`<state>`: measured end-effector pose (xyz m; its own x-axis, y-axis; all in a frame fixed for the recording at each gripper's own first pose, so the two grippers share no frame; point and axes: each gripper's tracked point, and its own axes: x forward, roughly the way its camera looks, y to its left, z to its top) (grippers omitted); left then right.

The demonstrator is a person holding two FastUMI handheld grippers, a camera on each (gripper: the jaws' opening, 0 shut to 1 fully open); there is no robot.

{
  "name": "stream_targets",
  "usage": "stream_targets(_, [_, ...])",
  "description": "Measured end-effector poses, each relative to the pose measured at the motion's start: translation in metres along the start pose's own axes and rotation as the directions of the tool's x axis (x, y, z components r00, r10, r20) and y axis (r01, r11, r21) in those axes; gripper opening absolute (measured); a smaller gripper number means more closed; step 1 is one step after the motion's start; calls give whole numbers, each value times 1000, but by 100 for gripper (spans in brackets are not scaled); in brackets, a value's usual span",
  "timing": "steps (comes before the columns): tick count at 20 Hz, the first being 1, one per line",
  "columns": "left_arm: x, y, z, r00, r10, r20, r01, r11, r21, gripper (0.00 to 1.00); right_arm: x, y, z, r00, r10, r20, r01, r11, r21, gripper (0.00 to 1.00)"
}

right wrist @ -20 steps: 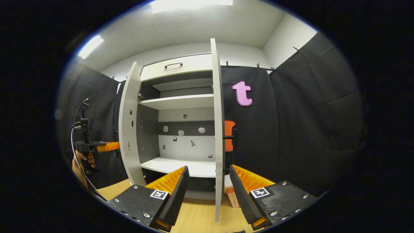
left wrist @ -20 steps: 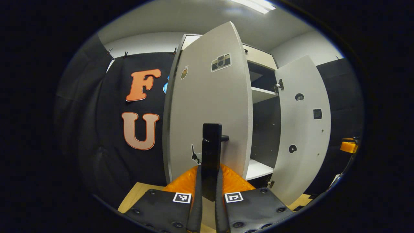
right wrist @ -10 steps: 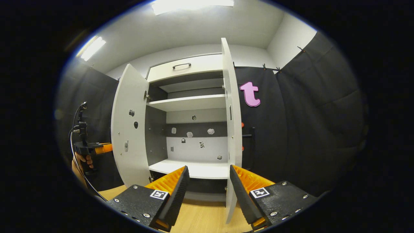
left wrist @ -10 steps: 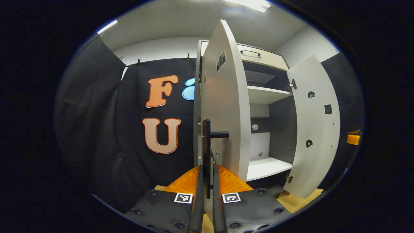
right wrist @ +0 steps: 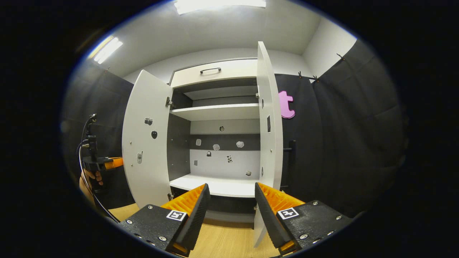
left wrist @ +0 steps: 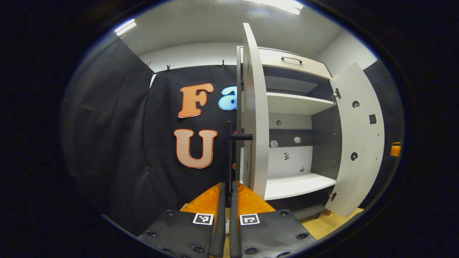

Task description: Open the right door of the double-door shoe cabinet with the right hand, and open the left door with the left hand.

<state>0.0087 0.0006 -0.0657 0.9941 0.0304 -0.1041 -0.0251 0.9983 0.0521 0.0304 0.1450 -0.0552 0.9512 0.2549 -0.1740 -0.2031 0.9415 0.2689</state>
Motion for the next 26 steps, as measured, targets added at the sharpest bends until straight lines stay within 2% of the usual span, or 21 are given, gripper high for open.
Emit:
stream_targets(2, [-9, -4, 1, 1000, -23, 13, 24, 999, -23, 12, -10, -8, 1, 1000, -13, 1, 13, 1000, -10, 77])
stream_targets(3, [-13, -4, 2, 1000, -18, 18, 18, 1000, -20, 16, -16, -13, 3, 1000, -24, 8, 24, 1000, -11, 73])
stream_targets(4, [-17, -6, 5, 1000, -12, 24, 12, 1000, -16, 18, -21, -18, 6, 999, -32, 14, 32, 999, -13, 79])
stream_targets(5, [-20, -13, 8, 999, -29, 30, 30, 999, -24, 22, -24, -22, 7, 999, -37, 17, 38, 999, -17, 79])
stream_targets(6, [-26, -18, 11, 999, -36, 38, 37, 999, -31, 31, -27, -26, 10, 999, -43, 21, 43, 999, -19, 79])
stream_targets(7, [-31, -22, 13, 998, -39, 45, 41, 999, -29, 36, -29, -28, 12, 999, -44, 25, 45, 999, -22, 79])
stream_targets(8, [-38, -28, 16, 998, -47, 50, 49, 998, -31, 47, -31, -29, 13, 999, -44, 29, 45, 999, -24, 79])
stream_targets(9, [-42, -37, 17, 997, -65, 52, 67, 997, -36, 49, -33, -30, 14, 999, -41, 32, 41, 999, -27, 79])
stream_targets(12, [-57, -66, 21, 992, -109, 64, 111, 993, -30, 70, -38, -31, 11, 999, -29, 39, 30, 999, -42, 80])
stream_targets(16, [-63, -96, 17, 990, -118, 74, 117, 993, 9, 94, -34, -36, 3, 999, -34, 36, 36, 998, -58, 91])
stream_targets(21, [-62, -132, 4, 989, -136, 59, 135, 991, 20, 95, -23, -46, -4, 998, -50, 43, 55, 991, -118, 93])
stream_targets(26, [-50, -155, 2, 988, -141, 65, 139, 990, 23, 95, -11, -53, 10, 995, -48, 89, 57, 992, -108, 94])
